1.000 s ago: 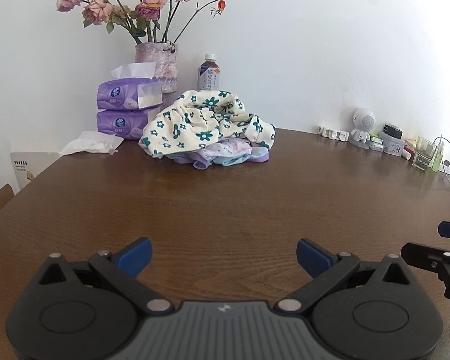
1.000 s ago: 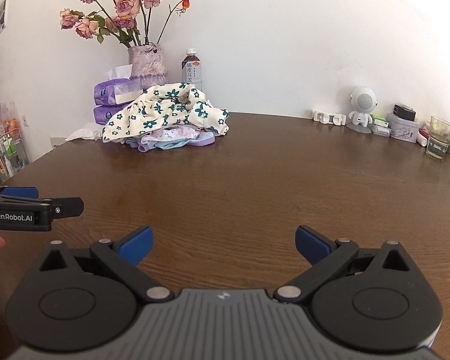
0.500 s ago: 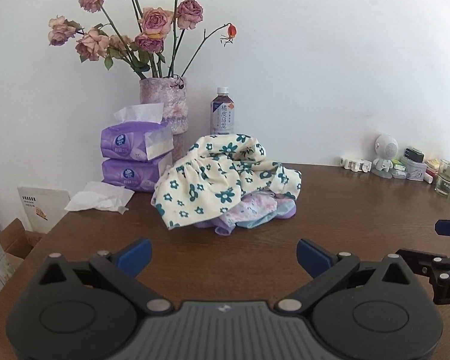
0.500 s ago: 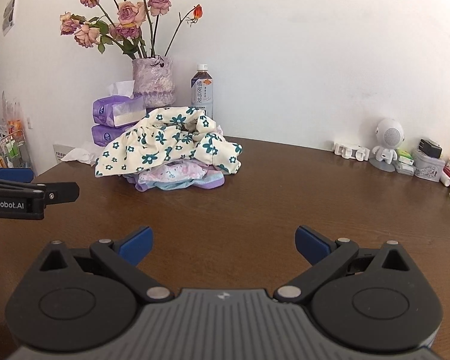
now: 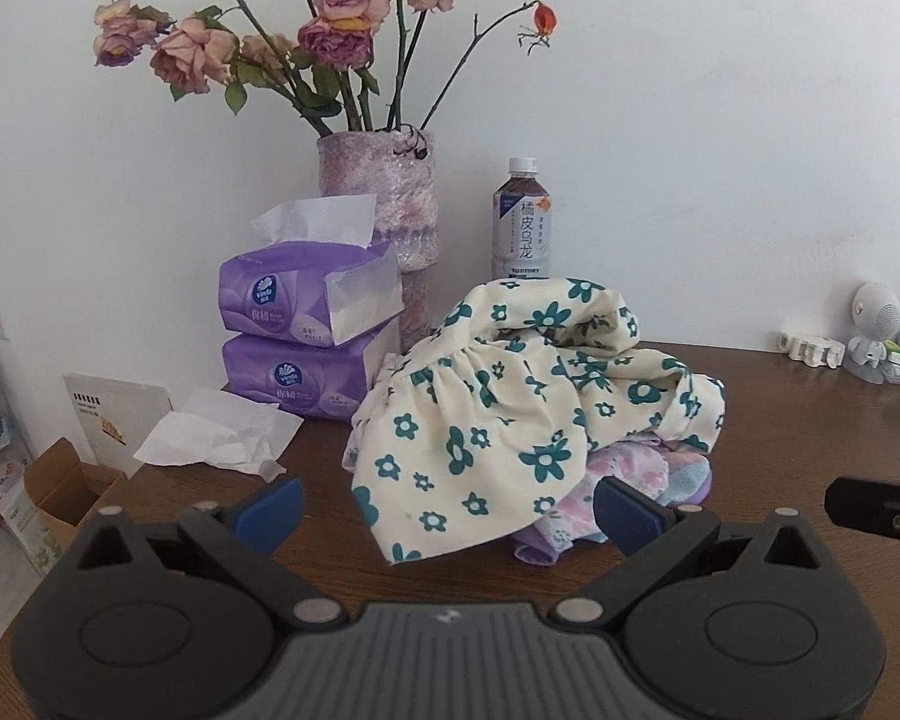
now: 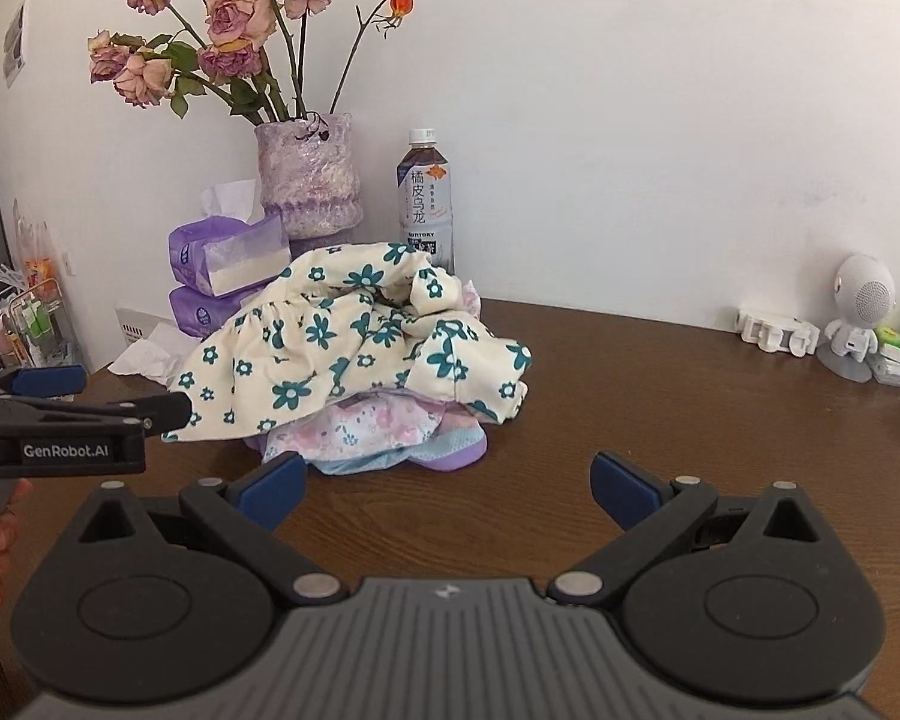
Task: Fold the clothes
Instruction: 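Move both grippers toward the cream flower-print shirt on the clothes pile, then grasp the shirt with both grippers and lift it off the pile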
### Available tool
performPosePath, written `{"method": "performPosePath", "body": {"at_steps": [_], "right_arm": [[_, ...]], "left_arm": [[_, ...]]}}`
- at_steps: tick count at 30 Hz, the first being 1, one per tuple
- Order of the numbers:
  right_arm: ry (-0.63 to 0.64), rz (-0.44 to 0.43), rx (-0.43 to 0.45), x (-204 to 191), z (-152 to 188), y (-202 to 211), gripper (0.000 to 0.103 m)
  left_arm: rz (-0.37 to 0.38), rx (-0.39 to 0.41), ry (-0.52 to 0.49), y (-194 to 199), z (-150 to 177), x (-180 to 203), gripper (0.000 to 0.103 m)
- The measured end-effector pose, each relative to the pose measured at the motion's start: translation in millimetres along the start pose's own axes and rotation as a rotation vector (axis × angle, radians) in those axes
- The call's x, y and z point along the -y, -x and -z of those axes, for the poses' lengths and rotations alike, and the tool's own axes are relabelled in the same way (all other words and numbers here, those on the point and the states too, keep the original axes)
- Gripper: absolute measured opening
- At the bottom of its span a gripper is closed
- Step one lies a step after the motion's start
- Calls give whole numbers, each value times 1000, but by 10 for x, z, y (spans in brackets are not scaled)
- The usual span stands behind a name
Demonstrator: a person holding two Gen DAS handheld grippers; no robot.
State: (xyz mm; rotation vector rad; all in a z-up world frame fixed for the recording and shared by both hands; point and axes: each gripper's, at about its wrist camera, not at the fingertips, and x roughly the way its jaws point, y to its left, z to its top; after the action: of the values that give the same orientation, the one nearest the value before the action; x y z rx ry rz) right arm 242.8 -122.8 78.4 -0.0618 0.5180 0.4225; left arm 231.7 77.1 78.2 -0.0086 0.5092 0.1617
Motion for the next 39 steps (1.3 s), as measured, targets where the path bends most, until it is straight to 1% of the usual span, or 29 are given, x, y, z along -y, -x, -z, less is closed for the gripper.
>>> {"method": "performPosePath", "body": {"at_steps": [4, 8, 10, 12, 16, 17, 18, 20, 21, 22, 23, 24, 25, 26, 27, 28, 29, 30, 31, 32, 36, 39], "right_arm": [[23, 7, -3, -54, -144, -309, 103], [58, 65, 10, -118, -244, -625, 103], [74, 98, 1, -145, -285, -799, 102], [78, 112, -8, -140, -328, -951, 102], [59, 130, -18, -95, -422, -1228, 94], [52, 135, -23, -82, -442, -1295, 89], [46, 141, -33, -69, -457, -1363, 86], [28, 151, -62, -34, -463, -1505, 73], [19, 155, -78, -15, -462, -1578, 70], [10, 150, -89, 3, -457, -1633, 62], [1, 139, -93, 18, -445, -1663, 50], [-11, 127, -96, 31, -432, -1684, 44], [-19, 119, -95, 34, -419, -1691, 34], [-25, 114, -92, 29, -408, -1688, 25], [-30, 109, -89, 24, -396, -1685, 21], [-25, 113, -83, 4, -391, -1674, 18], [-13, 121, -73, -21, -394, -1652, 15], [-2, 126, -62, -41, -398, -1628, 13], [6, 133, -47, -56, -408, -1595, 11], [11, 138, -27, -66, -426, -1550, 9], [24, 154, 61, -67, -525, -1295, 5], [26, 173, 138, -27, -623, -1042, 4]], "left_arm": [[-13, -14, 5, -294, -67, -22, 103], [-44, -14, -4, -578, -147, -26, 103], [-62, -7, -18, -704, -195, -19, 103], [-79, 3, -29, -836, -256, -19, 103], [-91, 3, -25, -1082, -349, -40, 103], [-94, 3, -24, -1143, -372, -45, 103], [-96, 3, -23, -1204, -395, -50, 103], [-100, 3, -27, -1302, -417, -63, 102], [-96, 6, -28, -1331, -424, -72, 101], [-86, 10, -28, -1352, -432, -83, 98], [-76, 14, -28, -1372, -440, -94, 91], [-60, 14, -25, -1390, -447, -110, 85], [-27, 6, -14, -1402, -451, -135, 71], [14, -6, 3, -1413, -451, -164, 53], [55, -17, 20, -1424, -452, -193, 44], [83, -26, 30, -1431, -452, -214, 33], [89, -29, 30, -1432, -449, -221, 27], [94, -25, 25, -1425, -449, -226, 22], [95, -11, 15, -1403, -453, -227, 14], [96, 3, 5, -1382, -458, -228, 10], [122, 59, 0, -1228, -510, -272, 7], [151, 149, -3, -917, -585, -274, 7]]}}
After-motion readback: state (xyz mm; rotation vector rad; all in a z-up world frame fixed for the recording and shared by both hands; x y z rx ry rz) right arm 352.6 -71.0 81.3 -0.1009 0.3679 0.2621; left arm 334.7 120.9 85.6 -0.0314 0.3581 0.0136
